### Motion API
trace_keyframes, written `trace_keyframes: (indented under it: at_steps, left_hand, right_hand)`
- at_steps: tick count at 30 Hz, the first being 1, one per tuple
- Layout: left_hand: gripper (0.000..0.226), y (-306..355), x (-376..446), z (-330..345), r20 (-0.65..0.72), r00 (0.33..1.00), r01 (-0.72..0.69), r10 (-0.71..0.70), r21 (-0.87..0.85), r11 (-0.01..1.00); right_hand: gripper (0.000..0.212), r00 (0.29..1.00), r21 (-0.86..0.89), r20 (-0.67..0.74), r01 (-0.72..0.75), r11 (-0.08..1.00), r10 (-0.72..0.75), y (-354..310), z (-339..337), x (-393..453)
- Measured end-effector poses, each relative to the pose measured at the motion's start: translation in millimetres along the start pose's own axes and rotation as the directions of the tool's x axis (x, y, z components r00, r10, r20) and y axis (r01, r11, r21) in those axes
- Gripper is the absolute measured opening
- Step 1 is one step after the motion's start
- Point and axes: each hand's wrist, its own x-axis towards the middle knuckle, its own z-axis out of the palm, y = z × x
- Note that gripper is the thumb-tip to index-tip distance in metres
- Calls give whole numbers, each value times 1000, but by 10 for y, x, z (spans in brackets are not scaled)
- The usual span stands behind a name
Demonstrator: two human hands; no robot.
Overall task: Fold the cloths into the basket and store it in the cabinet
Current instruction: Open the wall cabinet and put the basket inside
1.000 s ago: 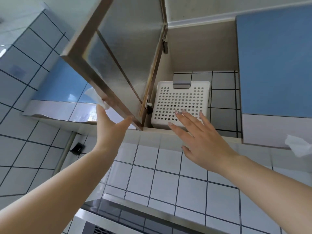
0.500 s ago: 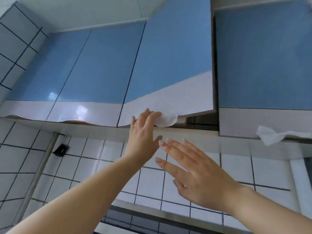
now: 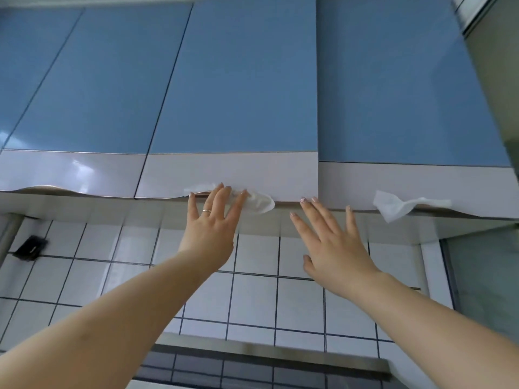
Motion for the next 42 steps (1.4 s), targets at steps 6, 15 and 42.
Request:
trace_keyframes:
  at_steps: [6, 15, 42]
  left_hand:
    - [103, 88, 49, 109, 26, 1000, 2, -3, 17, 1000]
    - [99, 98, 66, 262, -71, 997, 15, -20, -64, 998]
    - [100, 102, 80, -138, 137, 991, 19, -5, -104, 994]
  right_hand:
    - [78, 999, 16, 43, -17, 1000, 16, -14, 162, 95]
    - [81, 999, 0, 27, -24, 1000, 24, -32, 347, 127]
    - [74, 1000, 290, 3, 11, 957, -12, 68, -28, 175]
